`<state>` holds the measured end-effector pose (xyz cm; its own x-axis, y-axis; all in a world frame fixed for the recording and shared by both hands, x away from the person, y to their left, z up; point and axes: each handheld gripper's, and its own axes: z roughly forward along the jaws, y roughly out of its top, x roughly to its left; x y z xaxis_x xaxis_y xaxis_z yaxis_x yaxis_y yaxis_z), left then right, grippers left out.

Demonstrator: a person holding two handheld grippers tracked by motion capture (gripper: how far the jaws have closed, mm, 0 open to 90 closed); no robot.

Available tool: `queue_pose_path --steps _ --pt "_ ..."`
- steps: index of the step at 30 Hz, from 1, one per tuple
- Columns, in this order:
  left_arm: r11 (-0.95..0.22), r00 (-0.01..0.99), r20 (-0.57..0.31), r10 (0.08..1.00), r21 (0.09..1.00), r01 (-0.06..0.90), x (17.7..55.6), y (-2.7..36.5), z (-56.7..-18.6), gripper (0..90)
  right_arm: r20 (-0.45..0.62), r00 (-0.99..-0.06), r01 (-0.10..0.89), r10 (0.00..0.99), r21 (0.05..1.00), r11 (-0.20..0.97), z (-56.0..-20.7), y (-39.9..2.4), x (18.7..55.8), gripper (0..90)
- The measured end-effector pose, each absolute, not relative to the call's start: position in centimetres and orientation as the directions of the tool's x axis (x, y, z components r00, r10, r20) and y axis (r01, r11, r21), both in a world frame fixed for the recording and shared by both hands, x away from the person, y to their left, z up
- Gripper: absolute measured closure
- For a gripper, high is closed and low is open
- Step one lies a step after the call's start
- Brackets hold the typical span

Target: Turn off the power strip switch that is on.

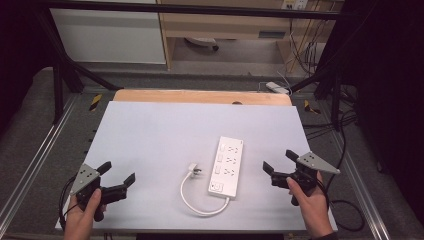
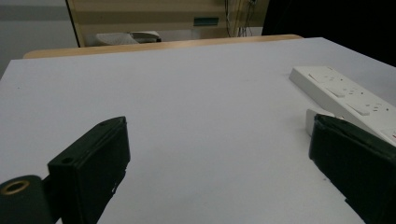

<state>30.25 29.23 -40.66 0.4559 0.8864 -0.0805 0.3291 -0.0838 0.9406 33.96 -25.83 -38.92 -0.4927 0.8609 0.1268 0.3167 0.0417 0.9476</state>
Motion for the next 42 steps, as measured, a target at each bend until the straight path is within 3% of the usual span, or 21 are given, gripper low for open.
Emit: queue_pose_path --steps 28,42 --pt "-0.096 0.46 -0.075 0.885 0.936 0.339 30.3 29.1 -40.8 5.3 0.096 -0.554 0.283 0.827 0.956 0.079 -36.7 -22.9 36.6 2.6" --pt "-0.099 0.46 -0.074 0.885 0.935 0.34 30.4 29.0 -40.8 5.3 0.079 -0.56 0.275 0.825 0.957 0.094 -35.8 -21.6 38.7 8.5"
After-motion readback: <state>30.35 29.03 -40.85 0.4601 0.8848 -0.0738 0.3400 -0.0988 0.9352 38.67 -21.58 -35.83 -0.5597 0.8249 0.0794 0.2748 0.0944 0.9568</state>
